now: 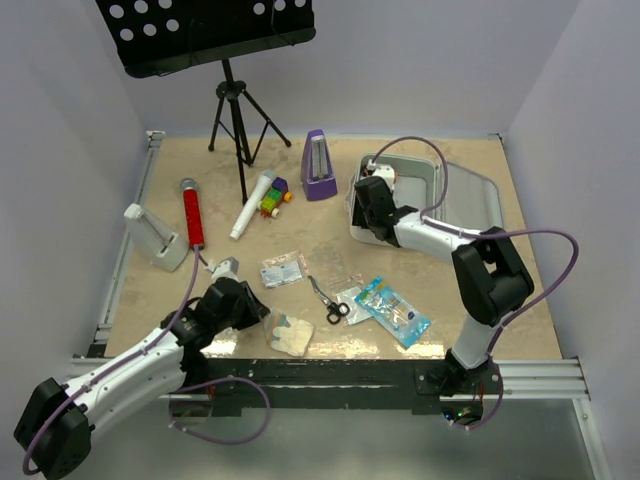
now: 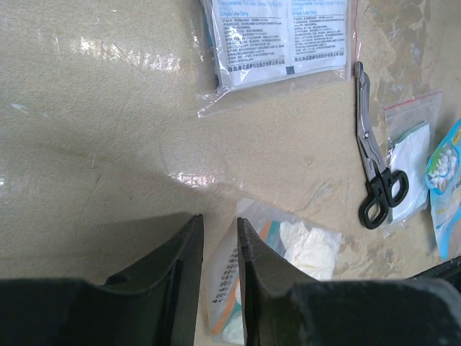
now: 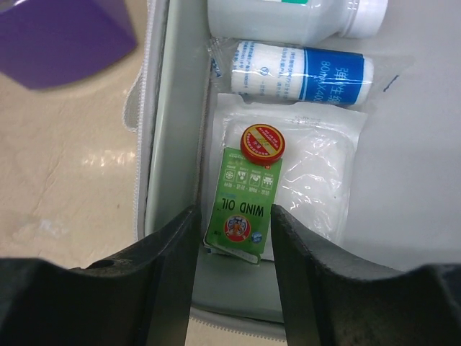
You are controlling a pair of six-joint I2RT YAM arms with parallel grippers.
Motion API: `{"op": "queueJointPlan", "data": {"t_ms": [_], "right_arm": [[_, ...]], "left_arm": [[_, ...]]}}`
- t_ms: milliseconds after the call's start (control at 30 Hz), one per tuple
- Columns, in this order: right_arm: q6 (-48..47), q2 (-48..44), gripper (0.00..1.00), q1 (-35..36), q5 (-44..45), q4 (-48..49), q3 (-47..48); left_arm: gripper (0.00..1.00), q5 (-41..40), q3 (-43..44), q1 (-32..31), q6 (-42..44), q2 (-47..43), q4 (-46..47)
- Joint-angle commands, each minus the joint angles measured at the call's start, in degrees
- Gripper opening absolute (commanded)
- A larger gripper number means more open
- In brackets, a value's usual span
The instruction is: Organize the medicine kit
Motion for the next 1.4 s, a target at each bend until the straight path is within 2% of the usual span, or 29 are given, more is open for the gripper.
{"op": "queueJointPlan", "data": {"t_ms": [0, 433, 533, 700, 833, 933, 967, 1133, 1233, 1367], "right_arm": [[2.3, -3.6, 0.48, 3.4, -1.7, -0.5, -3.3], [5.0, -13.1, 0.48, 9.9, -3.6, 0.1, -14.4], [6.7, -15.8, 0.48, 11.1, -1.6, -0.7, -16.4], [11.8, -24.6, 0.53, 13.6, 6.8, -10.5, -15.1], [19.3, -29.5, 0.55, 17.9, 8.0, -17.5, -16.8], [25.3, -30.3, 0.54, 21.9, 6.6, -19.5, -20.7], [29.7, -30.3, 0.54, 24.3, 5.0, -19.0, -25.5], [40.9, -32.4, 0.53, 25.4, 6.3, -17.7, -31.1], [42.0, -32.1, 0.53, 25.4, 7.1, -17.7, -30.8], [38.2, -24.1, 0.52, 25.8, 6.4, -19.1, -26.8]], "left_arm": [[0.3, 0.4, 0.7, 0.2, -0.1, -1.0, 0.3], [0.29, 0.6, 0.7, 0.3, -1.2, -3.0, -1.3], [0.3, -0.1, 0.9, 0.4, -1.3, -3.4, -2.0], [0.3, -1.3, 3.0, 0.2, -0.9, -3.4, -4.0], [0.31, -3.0, 3.5, 0.3, -1.8, -4.2, -5.3], [0.31, -2.9, 2.2, 0.2, -3.4, -5.0, -4.2], [0.31, -1.8, 1.4, 0.3, -4.0, -4.8, -2.1], [0.3, -0.7, 2.0, 0.3, -3.0, -2.0, -0.9], [0.3, -0.3, 2.1, 0.2, -2.5, -2.0, -0.9], [0.3, -0.5, 2.3, 0.3, -2.1, -2.7, -1.0]]}}
